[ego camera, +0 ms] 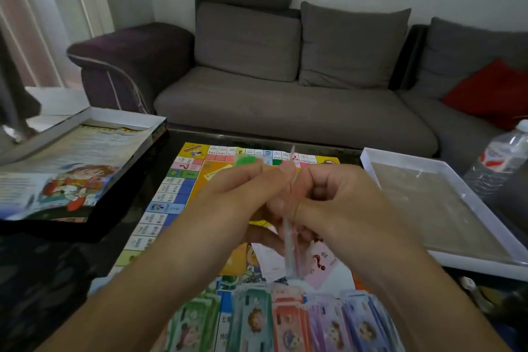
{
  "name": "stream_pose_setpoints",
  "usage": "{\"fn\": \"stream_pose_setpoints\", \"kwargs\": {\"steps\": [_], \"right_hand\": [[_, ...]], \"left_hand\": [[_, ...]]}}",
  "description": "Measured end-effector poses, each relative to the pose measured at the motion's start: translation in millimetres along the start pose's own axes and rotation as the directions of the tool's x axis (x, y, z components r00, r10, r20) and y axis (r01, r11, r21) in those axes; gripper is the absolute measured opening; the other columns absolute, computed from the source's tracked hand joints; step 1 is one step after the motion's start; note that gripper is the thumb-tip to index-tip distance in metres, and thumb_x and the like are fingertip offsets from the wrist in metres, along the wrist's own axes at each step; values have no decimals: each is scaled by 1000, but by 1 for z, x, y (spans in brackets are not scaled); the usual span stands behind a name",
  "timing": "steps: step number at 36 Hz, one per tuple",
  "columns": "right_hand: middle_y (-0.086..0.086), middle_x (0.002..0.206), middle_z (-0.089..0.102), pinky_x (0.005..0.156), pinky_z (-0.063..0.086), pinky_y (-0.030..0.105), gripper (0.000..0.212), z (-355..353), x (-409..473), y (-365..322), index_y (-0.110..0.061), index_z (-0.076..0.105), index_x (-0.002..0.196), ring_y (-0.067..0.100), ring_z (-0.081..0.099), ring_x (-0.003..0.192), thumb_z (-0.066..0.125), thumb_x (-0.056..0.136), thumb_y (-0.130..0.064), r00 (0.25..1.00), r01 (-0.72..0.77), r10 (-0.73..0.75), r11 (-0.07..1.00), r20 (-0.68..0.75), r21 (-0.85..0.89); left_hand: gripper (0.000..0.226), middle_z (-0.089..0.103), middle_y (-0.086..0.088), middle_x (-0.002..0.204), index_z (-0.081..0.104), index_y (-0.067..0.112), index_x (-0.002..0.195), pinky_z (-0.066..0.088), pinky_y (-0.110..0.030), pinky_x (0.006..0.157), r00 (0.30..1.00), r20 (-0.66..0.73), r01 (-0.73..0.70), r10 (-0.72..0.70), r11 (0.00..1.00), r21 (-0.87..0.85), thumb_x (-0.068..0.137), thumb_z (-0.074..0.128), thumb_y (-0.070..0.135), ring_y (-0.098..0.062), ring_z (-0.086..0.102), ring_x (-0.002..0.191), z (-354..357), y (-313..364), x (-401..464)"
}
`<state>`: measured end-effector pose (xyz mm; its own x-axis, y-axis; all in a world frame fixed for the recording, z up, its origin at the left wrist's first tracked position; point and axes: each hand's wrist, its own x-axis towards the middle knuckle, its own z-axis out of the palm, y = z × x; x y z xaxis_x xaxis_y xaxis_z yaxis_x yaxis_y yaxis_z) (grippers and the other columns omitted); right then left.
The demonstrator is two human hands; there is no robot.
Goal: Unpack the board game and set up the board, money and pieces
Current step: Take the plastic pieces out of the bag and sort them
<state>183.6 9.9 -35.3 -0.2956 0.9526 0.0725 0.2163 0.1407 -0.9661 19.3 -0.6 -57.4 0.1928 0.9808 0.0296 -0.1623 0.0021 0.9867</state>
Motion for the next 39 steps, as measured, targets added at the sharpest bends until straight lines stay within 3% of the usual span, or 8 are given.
{"fn": "stream_pose_setpoints", "kwargs": {"steps": [9, 15, 19, 22, 28, 34, 36, 39], "right_hand": [[18, 62, 67, 52, 55, 30, 29, 5, 0, 7, -7, 63, 67, 18, 62, 49, 86, 81, -19, 994, -38, 33, 998, 100, 54], [16, 56, 57, 51, 52, 28, 37, -4, 3, 13, -12, 60, 63, 23, 56, 49, 78, 92, -27, 993, -97, 97, 995, -65, 9], [13, 63, 69, 59, 62, 46, 25, -16, 4, 15, -11, 58, 71, 29, 70, 57, 75, 86, -22, 964, -100, 8, 937, -267, -335], [1, 65, 64, 47, 53, 28, 21, -14, 5, 20, -21, 53, 75, 11, 61, 56, 71, 86, -18, 954, -69, -121, 803, -275, -592], [-4, 78, 69, 59, 60, 38, 12, 0, 11, 26, -33, 57, 91, 12, 67, 62, 67, 93, -39, 983, -183, 130, 777, -130, -603], [3, 78, 74, 61, 65, 43, 21, -15, 16, 33, -25, 71, 91, 18, 73, 65, 55, 96, -12, 979, -201, 120, 726, -167, -658], [3, 78, 75, 61, 65, 42, 27, -15, 18, 32, -28, 70, 96, 17, 74, 62, 53, 94, -8, 981, -171, 71, 763, -183, -624], [-2, 77, 75, 58, 62, 31, 34, -13, 17, 31, -28, 73, 95, 7, 71, 58, 50, 96, -4, 986, -80, -25, 801, -166, -593]], "left_hand": [[20, 67, -22, 76, 65, -4, 84, 59, -36, 63, 997, 63, 42, -46, 997, 65, 96, 60, 11, -33, 71, 68, -15, 3, -7], [23, 66, -15, 71, 61, -8, 86, 64, -42, 71, 999, -36, 26, -16, 957, 288, 102, 58, 8, -30, 68, 65, -28, 1, -4], [20, 72, -4, 69, 61, 9, 85, 62, -46, 74, 986, -138, 14, 92, 782, 624, 103, 58, 17, -18, 73, 67, -35, 0, -2], [21, 71, -3, 72, 55, 20, 83, 56, -37, 56, 961, -156, -18, 230, 610, 792, 102, 56, 27, -9, 67, 61, -29, -1, -5], [16, 69, 3, 73, 53, 23, 82, 54, -36, 62, 949, 23, -213, 313, 589, 780, 98, 56, 26, -12, 66, 66, -20, -1, -8], [16, 62, 2, 68, 50, 25, 81, 53, -41, 61, 936, 39, -185, 350, 395, 900, 94, 57, 29, -14, 60, 64, -43, 0, -6], [19, 64, 1, 69, 51, 25, 81, 51, -34, 54, 953, 8, -147, 302, 443, 885, 98, 59, 26, -13, 61, 64, -40, -1, -8], [19, 72, -6, 76, 57, 13, 88, 56, -23, 54, 991, -107, 4, 76, 798, 603, 100, 63, 27, -14, 70, 65, -29, -2, -5]]}}
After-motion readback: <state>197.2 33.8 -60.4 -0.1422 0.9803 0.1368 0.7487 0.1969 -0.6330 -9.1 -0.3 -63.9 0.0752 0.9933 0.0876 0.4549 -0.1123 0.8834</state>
